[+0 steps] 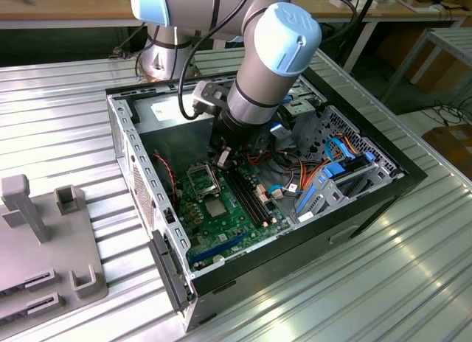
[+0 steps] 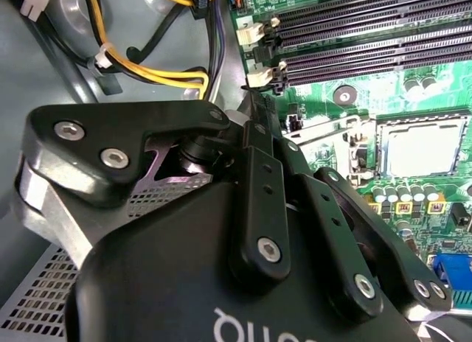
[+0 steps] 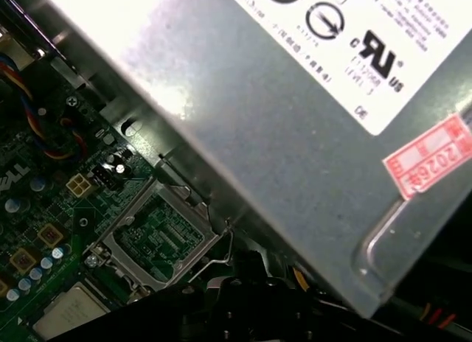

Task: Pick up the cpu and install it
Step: 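Close the cpu cover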

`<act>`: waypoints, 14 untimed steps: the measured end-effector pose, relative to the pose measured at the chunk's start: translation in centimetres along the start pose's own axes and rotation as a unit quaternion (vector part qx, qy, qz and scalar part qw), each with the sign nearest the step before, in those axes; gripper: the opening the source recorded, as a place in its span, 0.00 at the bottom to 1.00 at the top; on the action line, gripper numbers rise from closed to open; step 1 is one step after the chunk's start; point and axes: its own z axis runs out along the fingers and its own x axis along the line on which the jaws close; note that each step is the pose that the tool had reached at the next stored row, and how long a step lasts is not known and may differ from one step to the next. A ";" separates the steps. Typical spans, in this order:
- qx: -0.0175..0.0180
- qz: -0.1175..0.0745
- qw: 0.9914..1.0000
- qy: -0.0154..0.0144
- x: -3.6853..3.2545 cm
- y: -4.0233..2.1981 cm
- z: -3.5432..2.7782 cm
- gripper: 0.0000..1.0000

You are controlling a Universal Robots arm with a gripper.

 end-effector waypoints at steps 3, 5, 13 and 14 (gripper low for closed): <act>-0.001 0.000 1.000 -0.001 -0.01 0.01 0.12 0.11; -0.002 0.000 1.000 -0.002 0.00 -0.01 0.22 0.11; -0.003 0.000 1.000 -0.003 0.22 0.09 0.26 0.11; -0.003 0.000 1.000 -0.003 0.25 0.09 0.25 0.11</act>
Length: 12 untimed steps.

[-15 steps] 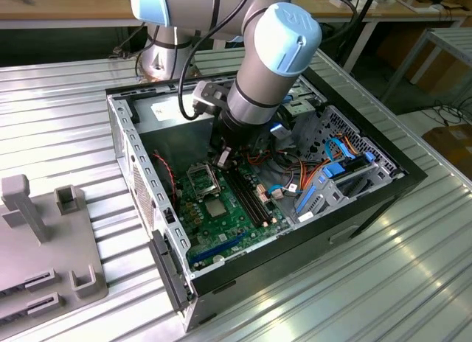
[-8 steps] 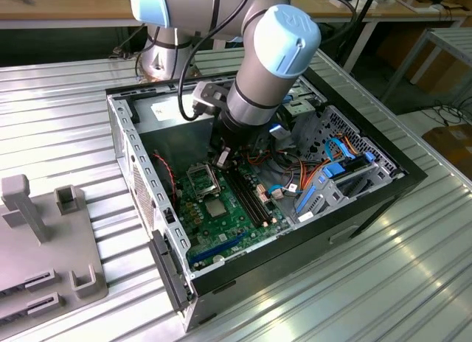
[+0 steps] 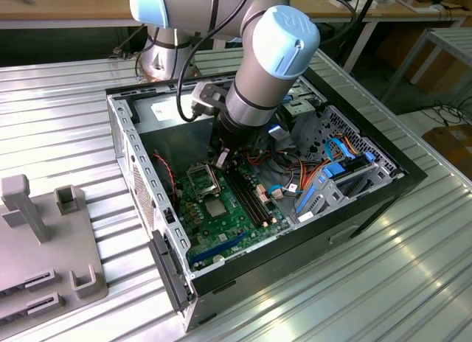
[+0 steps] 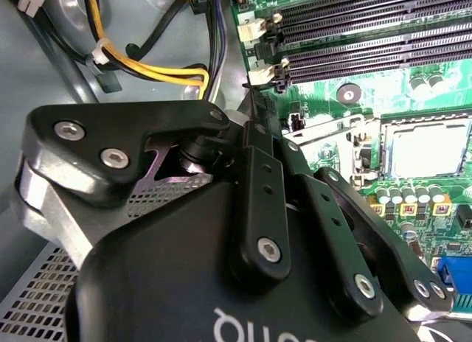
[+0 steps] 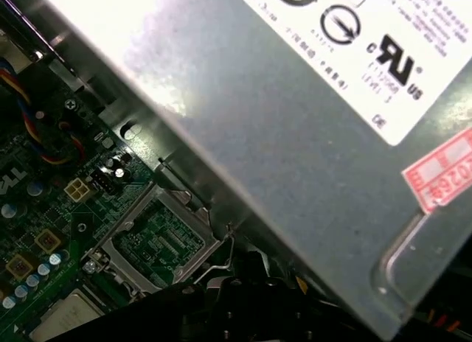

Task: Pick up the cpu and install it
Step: 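Close the cpu cover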

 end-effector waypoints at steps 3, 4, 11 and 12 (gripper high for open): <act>0.000 0.000 1.000 0.000 0.01 0.00 -0.02 0.11; 0.000 0.000 1.000 0.000 0.02 0.00 -0.05 0.11; 0.003 0.000 1.000 0.003 -0.05 0.09 -0.56 0.11; 0.003 0.000 1.000 0.004 -0.05 0.09 -0.61 0.11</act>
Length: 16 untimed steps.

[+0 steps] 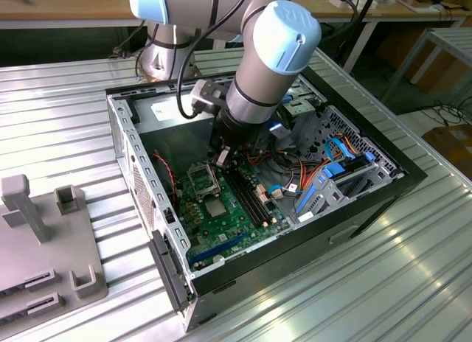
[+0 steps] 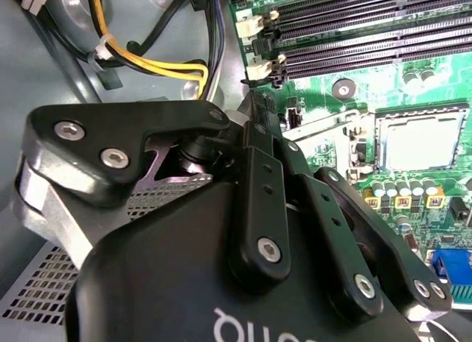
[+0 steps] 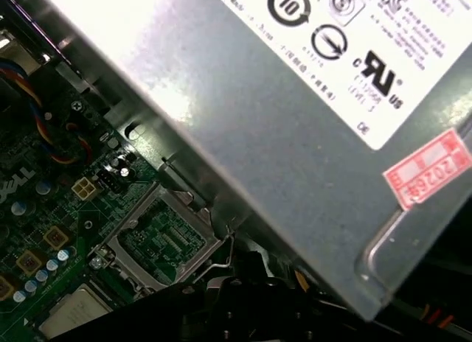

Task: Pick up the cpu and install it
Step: 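Close the cpu cover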

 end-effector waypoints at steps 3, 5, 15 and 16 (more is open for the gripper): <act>0.005 0.000 1.000 0.005 -0.02 0.03 -0.19 0.11; 0.008 0.000 1.000 0.008 -0.03 0.04 -0.27 0.11; 0.014 -0.002 1.000 0.016 -0.08 0.15 -0.89 0.11; 0.014 -0.002 1.000 0.016 -0.09 0.16 -0.94 0.11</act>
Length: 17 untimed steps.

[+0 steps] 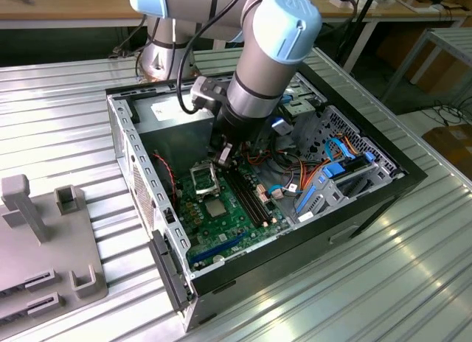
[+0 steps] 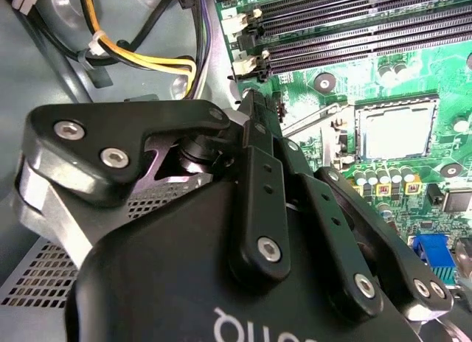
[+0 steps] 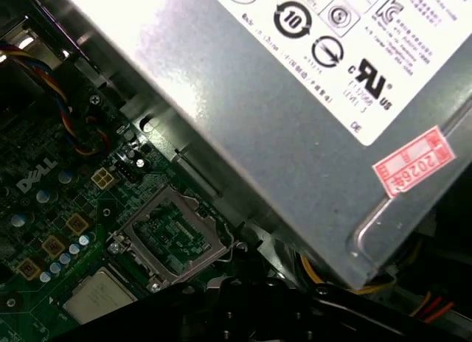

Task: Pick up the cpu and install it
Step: 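Close the cpu cover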

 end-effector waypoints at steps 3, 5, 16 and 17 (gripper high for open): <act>0.000 -0.001 1.000 0.001 -0.01 0.04 -0.21 0.11; 0.001 -0.001 1.000 0.001 0.01 0.09 -0.39 0.11; 0.003 -0.005 1.000 0.004 0.07 0.27 -0.98 0.11; 0.003 -0.006 1.000 0.004 0.06 0.29 -1.08 0.11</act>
